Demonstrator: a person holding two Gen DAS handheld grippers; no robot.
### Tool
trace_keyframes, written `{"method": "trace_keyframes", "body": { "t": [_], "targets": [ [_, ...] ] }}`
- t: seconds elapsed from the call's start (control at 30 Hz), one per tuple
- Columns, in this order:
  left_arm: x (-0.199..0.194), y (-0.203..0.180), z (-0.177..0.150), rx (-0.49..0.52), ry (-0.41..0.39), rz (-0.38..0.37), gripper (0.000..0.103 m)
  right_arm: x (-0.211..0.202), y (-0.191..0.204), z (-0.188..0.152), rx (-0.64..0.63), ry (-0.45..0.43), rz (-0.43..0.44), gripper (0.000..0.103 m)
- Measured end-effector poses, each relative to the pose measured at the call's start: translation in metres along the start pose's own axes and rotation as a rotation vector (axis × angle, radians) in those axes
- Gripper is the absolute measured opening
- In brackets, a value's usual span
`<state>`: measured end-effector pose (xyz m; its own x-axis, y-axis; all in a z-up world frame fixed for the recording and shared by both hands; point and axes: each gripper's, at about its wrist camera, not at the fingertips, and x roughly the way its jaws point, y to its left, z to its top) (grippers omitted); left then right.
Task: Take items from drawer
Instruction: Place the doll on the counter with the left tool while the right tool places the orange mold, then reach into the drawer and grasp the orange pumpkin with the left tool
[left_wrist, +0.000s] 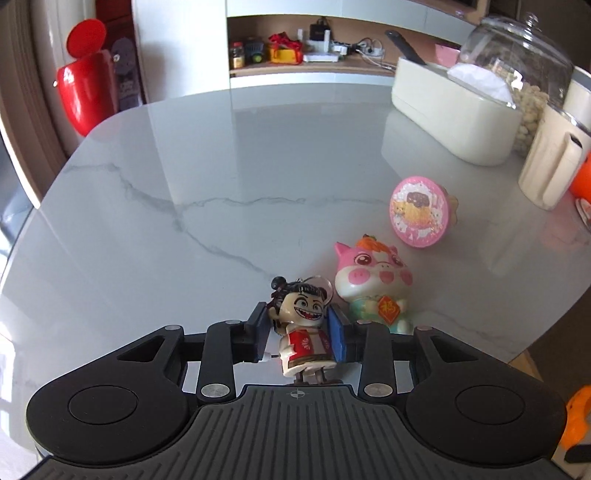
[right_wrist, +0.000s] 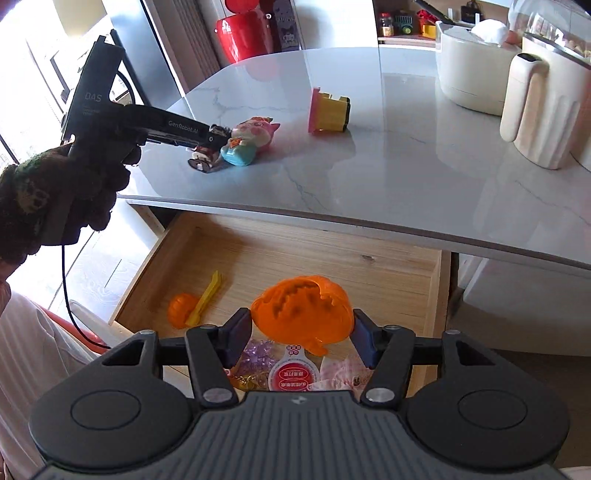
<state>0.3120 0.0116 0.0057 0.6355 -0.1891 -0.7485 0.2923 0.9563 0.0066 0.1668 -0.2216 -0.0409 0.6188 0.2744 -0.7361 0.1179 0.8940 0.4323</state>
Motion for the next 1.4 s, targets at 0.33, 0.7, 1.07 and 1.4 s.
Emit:
{"method": "trace_keyframes", "body": {
  "t": [0.33,0.7,1.07,1.4],
  "targets": [
    [-0.024,0.023,-0.008,-0.072,-0.170,-0.084,0.038,0.017,0.018,0.024,-0.034,-0.027,-0.057,0.058],
    [-0.098,0.068,-0.036,-0.105,-0.277,-0.319,0.037,0.055,0.017,0.116,-0.011,-0.161,-0.156,0.058],
    [-0.047,0.028,-0.095,0.147,0.092,-0.323,0.033,0.109,0.008,0.122,0.035,-0.094,-0.158,0.062],
    [-0.011,0.018,-0.107,0.195,0.305,-0.219,0.032,0.029,0.009,0.073,-0.025,-0.162,-0.043,0.085]
  ]
}}
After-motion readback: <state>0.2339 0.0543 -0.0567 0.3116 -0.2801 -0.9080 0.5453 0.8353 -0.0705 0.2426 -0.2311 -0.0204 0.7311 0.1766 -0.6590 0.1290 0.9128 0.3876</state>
